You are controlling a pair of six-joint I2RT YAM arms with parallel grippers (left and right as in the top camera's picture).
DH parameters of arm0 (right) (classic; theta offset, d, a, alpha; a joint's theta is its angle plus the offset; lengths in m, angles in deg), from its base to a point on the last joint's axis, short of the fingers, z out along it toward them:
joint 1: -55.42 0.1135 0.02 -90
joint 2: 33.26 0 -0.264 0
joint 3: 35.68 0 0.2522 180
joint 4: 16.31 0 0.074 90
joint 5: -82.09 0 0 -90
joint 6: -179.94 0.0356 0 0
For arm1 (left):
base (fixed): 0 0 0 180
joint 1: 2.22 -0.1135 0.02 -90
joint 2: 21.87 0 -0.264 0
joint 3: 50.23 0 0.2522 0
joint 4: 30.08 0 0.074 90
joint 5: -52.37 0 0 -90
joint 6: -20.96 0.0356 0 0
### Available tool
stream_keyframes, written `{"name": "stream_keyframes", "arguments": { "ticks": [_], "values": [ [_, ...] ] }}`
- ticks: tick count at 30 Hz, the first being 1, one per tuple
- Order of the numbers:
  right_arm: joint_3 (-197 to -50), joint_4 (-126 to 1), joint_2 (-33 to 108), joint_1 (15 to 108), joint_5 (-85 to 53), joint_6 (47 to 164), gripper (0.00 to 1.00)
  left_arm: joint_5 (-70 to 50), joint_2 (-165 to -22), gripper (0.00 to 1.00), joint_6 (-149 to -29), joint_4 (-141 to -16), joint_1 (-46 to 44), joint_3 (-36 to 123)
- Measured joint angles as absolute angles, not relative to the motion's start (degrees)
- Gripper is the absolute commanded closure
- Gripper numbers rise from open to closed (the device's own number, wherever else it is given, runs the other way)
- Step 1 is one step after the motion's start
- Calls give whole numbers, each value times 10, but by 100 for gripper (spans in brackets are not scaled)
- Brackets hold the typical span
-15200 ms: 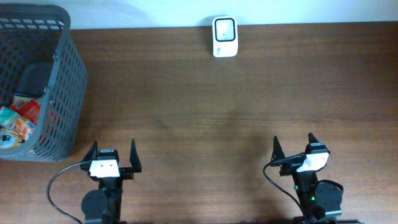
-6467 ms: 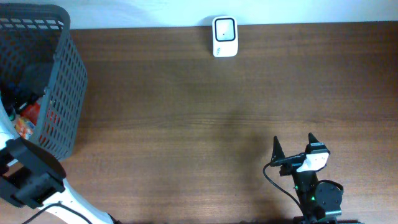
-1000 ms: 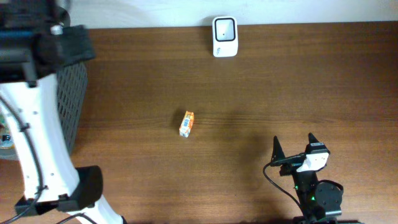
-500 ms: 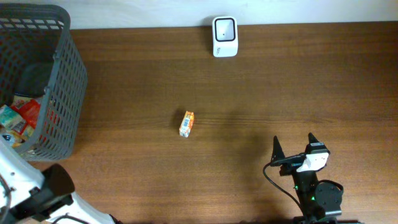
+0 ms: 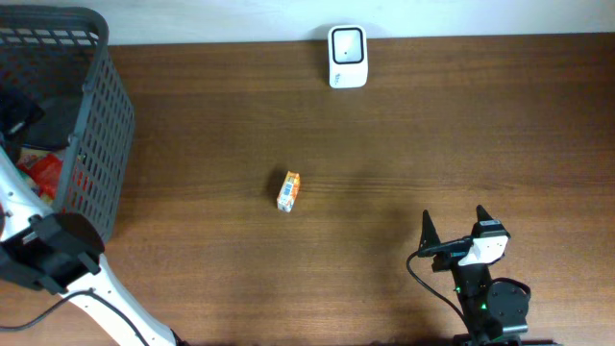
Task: Scan the item barcode
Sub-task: 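Reach the left gripper into the basket and grasp the red snack bag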
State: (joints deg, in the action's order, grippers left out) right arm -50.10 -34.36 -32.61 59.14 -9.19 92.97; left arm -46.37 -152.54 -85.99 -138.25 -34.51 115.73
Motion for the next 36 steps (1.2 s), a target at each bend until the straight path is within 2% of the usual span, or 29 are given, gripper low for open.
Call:
{"name": "stream_keyframes", "arguments": {
  "ticks": [10,23,36],
  "values": [
    [-501,-344,-326,591,-92,930,2,-464,-1592,12,-860,-1403,-345,1157],
    [-501,-344,-326,591,-92,930,2,-464,-1634,11,-860,-1401,-344,1111],
    [-501,-344,-326,591,-92,929,2,-459,-1640,10,-837,-1313,-342,993]
  ]
}}
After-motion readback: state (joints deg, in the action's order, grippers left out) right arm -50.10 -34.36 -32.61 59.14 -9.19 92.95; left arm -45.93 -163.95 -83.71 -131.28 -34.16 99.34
